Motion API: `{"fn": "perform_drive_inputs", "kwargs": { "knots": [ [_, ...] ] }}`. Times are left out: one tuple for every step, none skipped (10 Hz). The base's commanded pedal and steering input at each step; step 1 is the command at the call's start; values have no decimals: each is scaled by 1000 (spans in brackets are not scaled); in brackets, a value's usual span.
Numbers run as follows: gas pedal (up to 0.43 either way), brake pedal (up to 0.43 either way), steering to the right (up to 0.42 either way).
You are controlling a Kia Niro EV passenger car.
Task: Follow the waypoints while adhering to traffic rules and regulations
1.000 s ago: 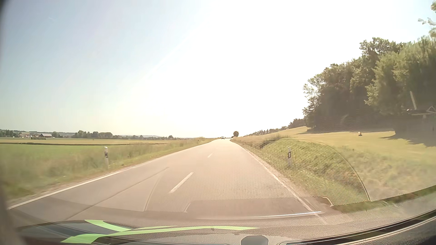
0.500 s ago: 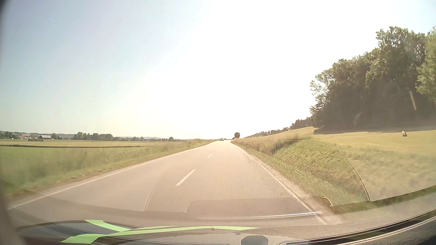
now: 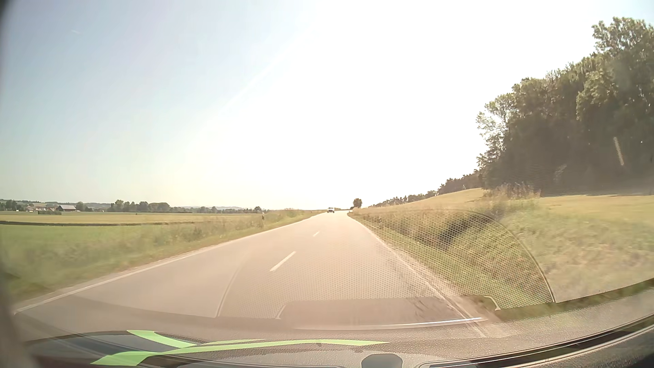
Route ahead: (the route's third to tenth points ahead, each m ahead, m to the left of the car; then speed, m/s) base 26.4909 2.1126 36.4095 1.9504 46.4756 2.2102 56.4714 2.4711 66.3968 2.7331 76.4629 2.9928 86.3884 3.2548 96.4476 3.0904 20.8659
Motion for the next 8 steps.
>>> {"fn": "perform_drive_inputs", "kwargs": {
  "knots": [
    [220,0,-3],
    [197,0,-4],
    [197,0,-5],
    [197,0,-5],
    [209,0,-5],
    [209,0,-5],
    [220,0,-5],
    [220,0,-5]
  ]
}}
